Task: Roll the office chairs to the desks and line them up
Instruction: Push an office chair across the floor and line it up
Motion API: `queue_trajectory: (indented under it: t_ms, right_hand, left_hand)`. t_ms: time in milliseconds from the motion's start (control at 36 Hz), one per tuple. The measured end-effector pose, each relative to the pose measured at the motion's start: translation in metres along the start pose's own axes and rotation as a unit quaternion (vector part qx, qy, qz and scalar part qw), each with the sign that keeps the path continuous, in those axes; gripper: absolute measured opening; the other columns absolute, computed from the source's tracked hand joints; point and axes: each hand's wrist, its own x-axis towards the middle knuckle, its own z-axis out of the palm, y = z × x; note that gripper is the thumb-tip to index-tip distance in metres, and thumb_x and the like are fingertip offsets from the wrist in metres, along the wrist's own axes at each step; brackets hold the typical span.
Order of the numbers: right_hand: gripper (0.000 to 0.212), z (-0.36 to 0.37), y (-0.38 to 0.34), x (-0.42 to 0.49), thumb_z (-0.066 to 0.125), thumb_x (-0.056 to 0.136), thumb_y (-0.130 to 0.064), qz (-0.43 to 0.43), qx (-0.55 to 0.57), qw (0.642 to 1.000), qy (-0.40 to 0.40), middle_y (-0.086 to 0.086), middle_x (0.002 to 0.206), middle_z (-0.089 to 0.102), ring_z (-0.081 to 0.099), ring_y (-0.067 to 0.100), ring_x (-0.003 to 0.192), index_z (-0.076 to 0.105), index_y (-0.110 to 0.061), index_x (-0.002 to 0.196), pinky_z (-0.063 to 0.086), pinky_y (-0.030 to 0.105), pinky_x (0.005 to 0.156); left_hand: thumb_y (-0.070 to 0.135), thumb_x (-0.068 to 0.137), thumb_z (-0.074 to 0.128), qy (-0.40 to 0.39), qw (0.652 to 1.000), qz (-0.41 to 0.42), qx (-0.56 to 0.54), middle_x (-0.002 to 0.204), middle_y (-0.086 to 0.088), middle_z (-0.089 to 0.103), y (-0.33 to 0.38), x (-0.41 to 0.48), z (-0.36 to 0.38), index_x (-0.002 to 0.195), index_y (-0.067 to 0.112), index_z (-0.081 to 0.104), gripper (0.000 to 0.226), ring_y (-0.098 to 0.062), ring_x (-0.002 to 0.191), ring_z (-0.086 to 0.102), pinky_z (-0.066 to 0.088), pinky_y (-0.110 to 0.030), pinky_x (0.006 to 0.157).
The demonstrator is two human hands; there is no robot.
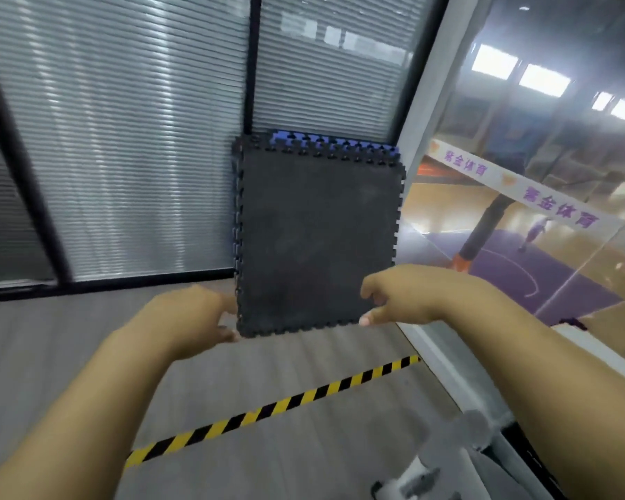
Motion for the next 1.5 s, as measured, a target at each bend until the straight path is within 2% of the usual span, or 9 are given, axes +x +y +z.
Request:
queue_trajectory:
  t_ms: [167, 278, 389, 583, 750, 1167, 1306, 1417, 1500]
  right_hand:
    - [0.058, -0.015, -0.041, 0.093, 0.057, 0.082, -0.061, -0.078, -0.013, 0.997, -0.024, -0.006, 0.126, 0.055, 0.054, 0.021, 0.107, 0.046, -0.031, 0.130, 0.047, 0.040, 0.092]
    - [0.056, -0.027, -0.074, 0.157, 0.058, 0.082, -0.060, -0.144, -0.033, 0.988, -0.031, -0.005, 0.127, 0.055, 0.054, 0.021, 0.108, 0.047, -0.032, 0.128, 0.046, 0.038, 0.090]
    - [0.056, -0.045, -0.108, 0.225, 0.058, 0.084, -0.057, -0.220, -0.073, 0.972, -0.029, -0.004, 0.129, 0.054, 0.052, 0.019, 0.113, 0.047, -0.028, 0.131, 0.040, 0.030, 0.083]
    - [0.056, -0.089, -0.155, 0.345, 0.056, 0.084, -0.059, -0.306, -0.135, 0.942, -0.019, -0.001, 0.128, 0.053, 0.053, 0.021, 0.109, 0.045, -0.028, 0.129, 0.043, 0.034, 0.083]
    - [0.061, -0.131, -0.210, 0.422, 0.054, 0.086, -0.058, -0.361, -0.178, 0.915, -0.012, 0.000, 0.134, 0.052, 0.052, 0.022, 0.115, 0.040, -0.026, 0.136, 0.045, 0.038, 0.091]
    - [0.062, -0.163, -0.436, 0.497, 0.055, 0.086, -0.056, -0.528, -0.212, 0.822, -0.027, 0.002, 0.138, 0.050, 0.049, 0.022, 0.122, 0.040, -0.024, 0.138, 0.043, 0.037, 0.098]
    - [0.062, -0.180, -0.519, 0.513, 0.056, 0.084, -0.058, -0.548, -0.201, 0.812, -0.019, 0.001, 0.138, 0.049, 0.050, 0.022, 0.121, 0.041, -0.028, 0.137, 0.044, 0.037, 0.097]
    - [0.062, -0.195, -0.580, 0.525, 0.056, 0.084, -0.059, -0.560, -0.202, 0.803, -0.016, 0.000, 0.136, 0.050, 0.051, 0.022, 0.119, 0.042, -0.030, 0.136, 0.044, 0.040, 0.098]
    - [0.061, -0.205, -0.621, 0.533, 0.057, 0.084, -0.058, -0.568, -0.203, 0.798, -0.024, 0.000, 0.137, 0.050, 0.052, 0.022, 0.119, 0.042, -0.030, 0.136, 0.045, 0.040, 0.098]
  left_hand:
    - [0.054, 0.087, 0.053, -0.020, 0.994, -0.102, -0.034, 0.131, 0.004, 0.052, -0.062, 0.008, 0.011, 0.132, 0.034, 0.044, 0.050, -0.017, 0.113, 0.053, 0.048, -0.034, 0.090]
    - [0.055, 0.086, 0.054, -0.031, 0.981, -0.179, -0.064, 0.131, 0.004, 0.051, -0.102, 0.014, 0.016, 0.130, 0.035, 0.045, 0.049, -0.017, 0.111, 0.054, 0.049, -0.037, 0.090]
    - [0.054, 0.086, 0.055, -0.033, 0.963, -0.257, -0.076, 0.131, 0.003, 0.051, -0.144, 0.030, 0.016, 0.129, 0.035, 0.046, 0.049, -0.019, 0.111, 0.055, 0.048, -0.036, 0.091]
    - [0.054, 0.087, 0.054, -0.040, 0.920, -0.378, -0.094, 0.126, 0.003, 0.052, -0.211, 0.069, 0.003, 0.129, 0.032, 0.046, 0.048, -0.018, 0.110, 0.053, 0.047, -0.033, 0.090]
    - [0.057, 0.086, 0.053, -0.027, 0.890, -0.439, -0.121, 0.127, 0.006, 0.053, -0.258, 0.092, -0.007, 0.128, 0.036, 0.047, 0.048, -0.017, 0.111, 0.054, 0.046, -0.032, 0.091]
    - [0.059, 0.084, 0.053, -0.014, 0.790, -0.591, -0.163, 0.124, 0.008, 0.056, -0.383, 0.050, 0.006, 0.124, 0.038, 0.049, 0.045, -0.017, 0.108, 0.056, 0.047, -0.031, 0.086]
    - [0.058, 0.086, 0.052, -0.016, 0.771, -0.615, -0.165, 0.126, 0.005, 0.055, -0.448, 0.032, -0.002, 0.128, 0.034, 0.046, 0.049, -0.018, 0.110, 0.054, 0.046, -0.029, 0.082]
    - [0.057, 0.087, 0.051, -0.008, 0.756, -0.639, -0.146, 0.128, 0.004, 0.053, -0.501, 0.011, -0.015, 0.129, 0.036, 0.045, 0.048, -0.020, 0.112, 0.054, 0.047, -0.036, 0.091]
    - [0.057, 0.087, 0.051, -0.004, 0.744, -0.653, -0.138, 0.129, 0.005, 0.053, -0.535, 0.000, -0.023, 0.130, 0.036, 0.044, 0.048, -0.021, 0.113, 0.054, 0.048, -0.036, 0.089]
